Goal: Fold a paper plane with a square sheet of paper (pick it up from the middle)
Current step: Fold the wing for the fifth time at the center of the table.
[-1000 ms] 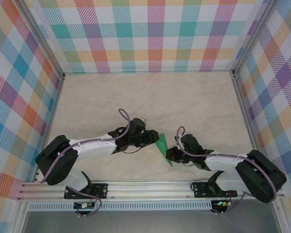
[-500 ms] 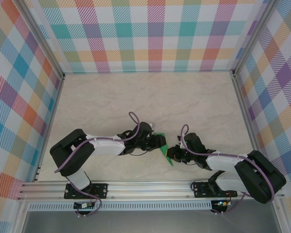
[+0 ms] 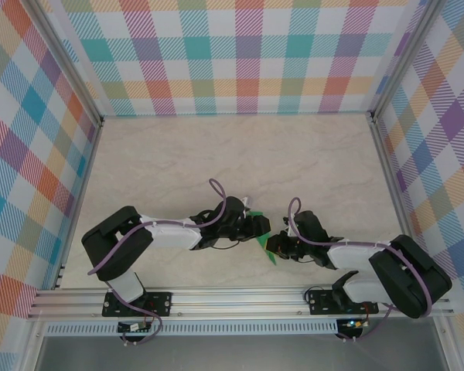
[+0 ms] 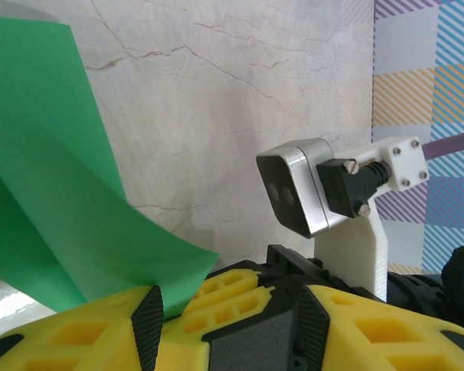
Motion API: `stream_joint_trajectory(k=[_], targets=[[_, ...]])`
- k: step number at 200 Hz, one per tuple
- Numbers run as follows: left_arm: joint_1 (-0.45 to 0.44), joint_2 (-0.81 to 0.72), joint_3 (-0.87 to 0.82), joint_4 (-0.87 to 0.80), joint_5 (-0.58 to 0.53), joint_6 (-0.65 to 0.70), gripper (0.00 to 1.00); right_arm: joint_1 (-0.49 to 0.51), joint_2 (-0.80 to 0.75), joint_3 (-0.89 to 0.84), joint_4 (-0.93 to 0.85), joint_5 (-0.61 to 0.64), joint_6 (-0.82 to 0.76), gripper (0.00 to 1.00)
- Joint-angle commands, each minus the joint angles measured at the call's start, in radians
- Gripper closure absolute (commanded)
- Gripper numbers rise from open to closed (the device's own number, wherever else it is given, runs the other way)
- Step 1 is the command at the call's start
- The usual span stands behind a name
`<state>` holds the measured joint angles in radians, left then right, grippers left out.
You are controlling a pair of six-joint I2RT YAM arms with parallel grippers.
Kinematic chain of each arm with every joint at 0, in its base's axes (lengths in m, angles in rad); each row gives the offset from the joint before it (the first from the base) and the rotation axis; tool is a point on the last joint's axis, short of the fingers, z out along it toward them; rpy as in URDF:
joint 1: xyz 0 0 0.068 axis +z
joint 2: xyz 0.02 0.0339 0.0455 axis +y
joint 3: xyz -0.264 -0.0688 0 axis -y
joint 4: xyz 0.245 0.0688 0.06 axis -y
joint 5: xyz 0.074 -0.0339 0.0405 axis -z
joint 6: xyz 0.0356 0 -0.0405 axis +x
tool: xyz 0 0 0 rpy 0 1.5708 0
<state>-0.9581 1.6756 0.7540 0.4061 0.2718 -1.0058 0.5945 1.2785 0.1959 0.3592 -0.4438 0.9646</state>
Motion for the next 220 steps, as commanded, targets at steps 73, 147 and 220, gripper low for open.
stream_joint_trajectory(k=[73,147,220], targets=[[-0.014,-0.110,-0.064,0.019,-0.097,0.017,0.48,-0.020,-0.042,0.038,-0.039,-0.047,-0.032,0.88],[-0.028,-0.061,-0.030,0.120,-0.041,0.052,0.45,-0.028,-0.037,0.060,-0.074,-0.074,-0.066,0.88],[-0.028,-0.029,-0.031,0.166,-0.045,0.060,0.46,-0.033,0.030,0.089,-0.072,-0.103,-0.099,0.88]])
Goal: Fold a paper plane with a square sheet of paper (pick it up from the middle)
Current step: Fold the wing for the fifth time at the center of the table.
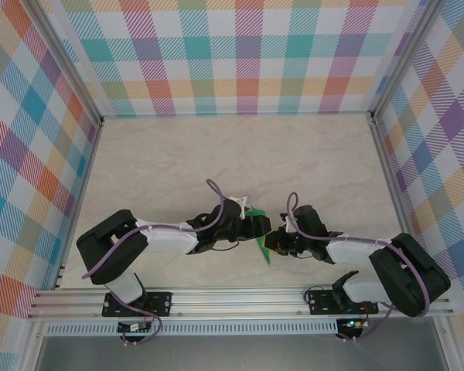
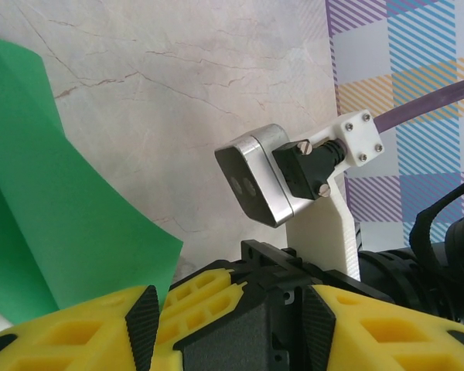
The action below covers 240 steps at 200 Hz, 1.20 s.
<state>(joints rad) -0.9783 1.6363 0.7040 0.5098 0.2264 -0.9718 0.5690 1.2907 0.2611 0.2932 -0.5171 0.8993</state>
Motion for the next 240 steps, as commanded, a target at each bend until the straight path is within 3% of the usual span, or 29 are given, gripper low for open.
stream_joint_trajectory(k=[1,105,240], targets=[[-0.008,0.009,0.017,0.064,0.000,0.026,0.46,-0.007,0.018,0.024,-0.005,-0.030,-0.034,0.88],[0.002,0.035,0.040,0.032,-0.095,0.060,0.49,-0.017,0.026,0.032,-0.031,-0.058,-0.063,0.87],[0.029,0.086,0.014,-0.036,-0.166,-0.029,0.58,-0.020,-0.009,0.044,-0.086,-0.019,-0.077,0.82]])
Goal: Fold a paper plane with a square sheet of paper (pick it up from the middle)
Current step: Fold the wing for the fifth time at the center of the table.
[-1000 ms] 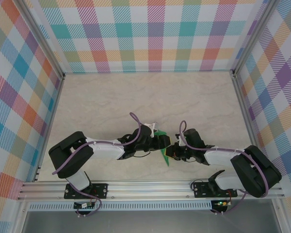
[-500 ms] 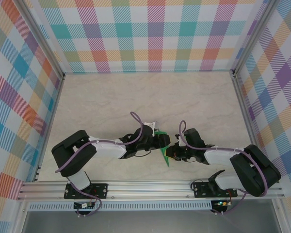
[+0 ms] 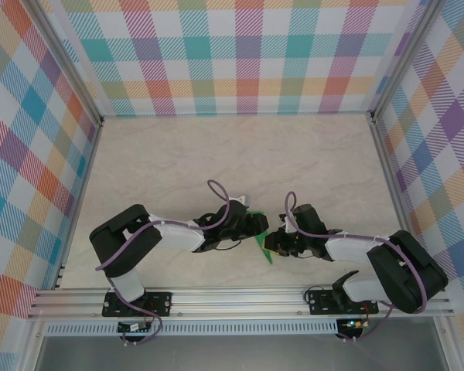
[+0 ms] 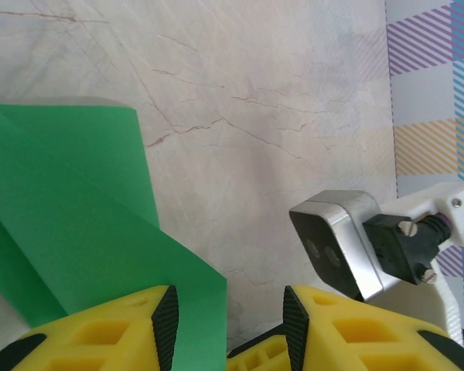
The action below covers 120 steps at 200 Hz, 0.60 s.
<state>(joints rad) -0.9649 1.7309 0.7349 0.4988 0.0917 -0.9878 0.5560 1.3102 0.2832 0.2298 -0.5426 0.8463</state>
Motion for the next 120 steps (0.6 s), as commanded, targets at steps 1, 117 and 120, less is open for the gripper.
stream_joint_trajectory(k=[1,117,120], targets=[[0.015,-0.009,-0.017,-0.026,-0.032,-0.014,0.58,-0.007,-0.029,0.022,-0.023,0.007,-0.024,0.82],[0.026,-0.036,-0.046,-0.003,-0.026,-0.027,0.57,-0.016,0.042,0.025,0.006,-0.011,-0.008,0.94],[0.026,-0.042,-0.046,0.000,-0.024,-0.025,0.56,-0.016,0.045,0.026,0.007,-0.012,-0.009,0.94]])
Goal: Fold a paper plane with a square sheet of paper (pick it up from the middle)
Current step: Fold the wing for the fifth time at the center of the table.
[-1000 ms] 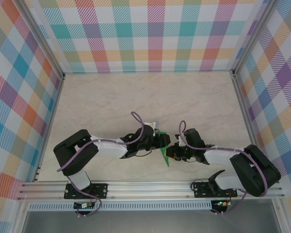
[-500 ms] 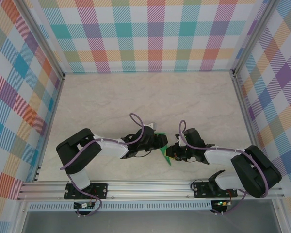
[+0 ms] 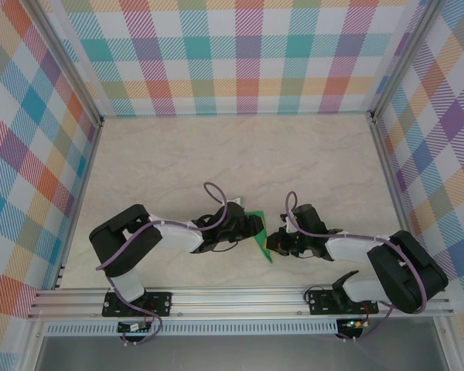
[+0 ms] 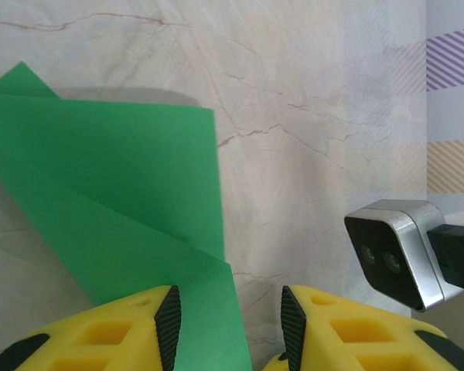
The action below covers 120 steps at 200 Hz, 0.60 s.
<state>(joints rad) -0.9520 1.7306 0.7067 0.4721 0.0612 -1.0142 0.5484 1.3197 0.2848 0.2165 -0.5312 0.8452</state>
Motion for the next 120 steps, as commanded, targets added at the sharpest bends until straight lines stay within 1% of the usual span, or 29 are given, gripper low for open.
stream_joint_trajectory(k=[1,23,55,86,120], targets=[[0.013,-0.043,-0.018,0.026,0.007,0.002,0.56,-0.009,0.036,0.025,0.020,-0.024,-0.008,0.94],[0.013,-0.091,-0.023,0.034,0.023,0.023,0.51,-0.011,0.042,0.024,0.026,-0.026,-0.005,0.94],[0.013,-0.166,-0.019,0.003,0.036,0.073,0.44,-0.022,0.026,0.013,0.022,-0.019,0.016,0.94],[0.013,-0.210,-0.029,-0.033,0.026,0.093,0.44,-0.028,0.039,0.008,0.043,-0.028,0.046,0.93],[0.009,-0.167,-0.011,-0.007,0.097,0.106,0.48,-0.033,0.076,0.008,0.071,-0.036,0.061,0.93]])
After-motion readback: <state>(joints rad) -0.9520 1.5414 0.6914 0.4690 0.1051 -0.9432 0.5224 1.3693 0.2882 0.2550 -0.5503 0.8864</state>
